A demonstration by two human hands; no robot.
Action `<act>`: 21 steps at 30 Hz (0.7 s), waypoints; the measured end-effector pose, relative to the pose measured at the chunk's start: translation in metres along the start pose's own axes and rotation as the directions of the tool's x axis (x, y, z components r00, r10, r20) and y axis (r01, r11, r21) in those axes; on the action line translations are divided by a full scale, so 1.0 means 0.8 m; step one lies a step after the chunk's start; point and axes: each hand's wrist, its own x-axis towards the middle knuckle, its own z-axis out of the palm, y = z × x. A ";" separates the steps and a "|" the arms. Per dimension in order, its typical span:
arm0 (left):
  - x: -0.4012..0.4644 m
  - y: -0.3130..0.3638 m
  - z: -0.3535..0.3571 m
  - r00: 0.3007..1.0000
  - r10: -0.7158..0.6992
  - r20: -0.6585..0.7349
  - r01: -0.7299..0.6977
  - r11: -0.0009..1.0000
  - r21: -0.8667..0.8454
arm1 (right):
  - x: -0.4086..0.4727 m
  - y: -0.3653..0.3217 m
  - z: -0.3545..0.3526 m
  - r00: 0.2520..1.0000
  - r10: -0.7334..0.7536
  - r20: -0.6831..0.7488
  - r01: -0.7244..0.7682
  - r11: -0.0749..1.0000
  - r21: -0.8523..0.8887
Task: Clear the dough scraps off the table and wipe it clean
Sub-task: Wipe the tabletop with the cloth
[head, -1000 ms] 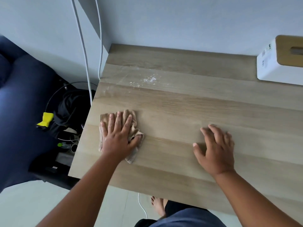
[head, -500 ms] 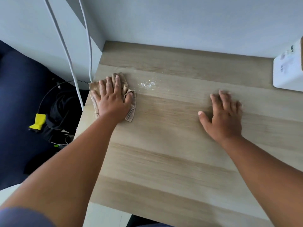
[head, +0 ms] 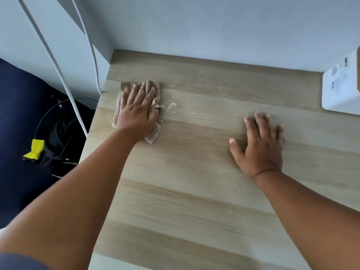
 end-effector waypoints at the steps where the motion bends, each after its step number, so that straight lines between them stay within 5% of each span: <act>1: -0.015 0.004 0.001 0.999 0.035 -0.005 -0.035 0.999 -0.012 | 0.000 0.000 -0.001 1.000 0.003 0.004 -0.003 1.000 0.001; 7: -0.133 0.045 0.020 0.995 -0.079 -0.060 0.078 0.997 -0.018 | 0.001 0.000 -0.003 0.999 0.015 0.031 -0.015 1.000 0.014; 12: -0.202 0.080 0.037 1.000 -0.004 0.017 0.003 0.999 0.047 | 0.002 0.000 -0.003 1.000 0.010 0.022 -0.010 1.000 0.008; 21: -0.075 0.074 0.021 0.954 -0.294 0.053 0.292 0.956 0.034 | 0.001 0.001 0.000 1.000 0.005 -0.017 -0.005 1.000 0.010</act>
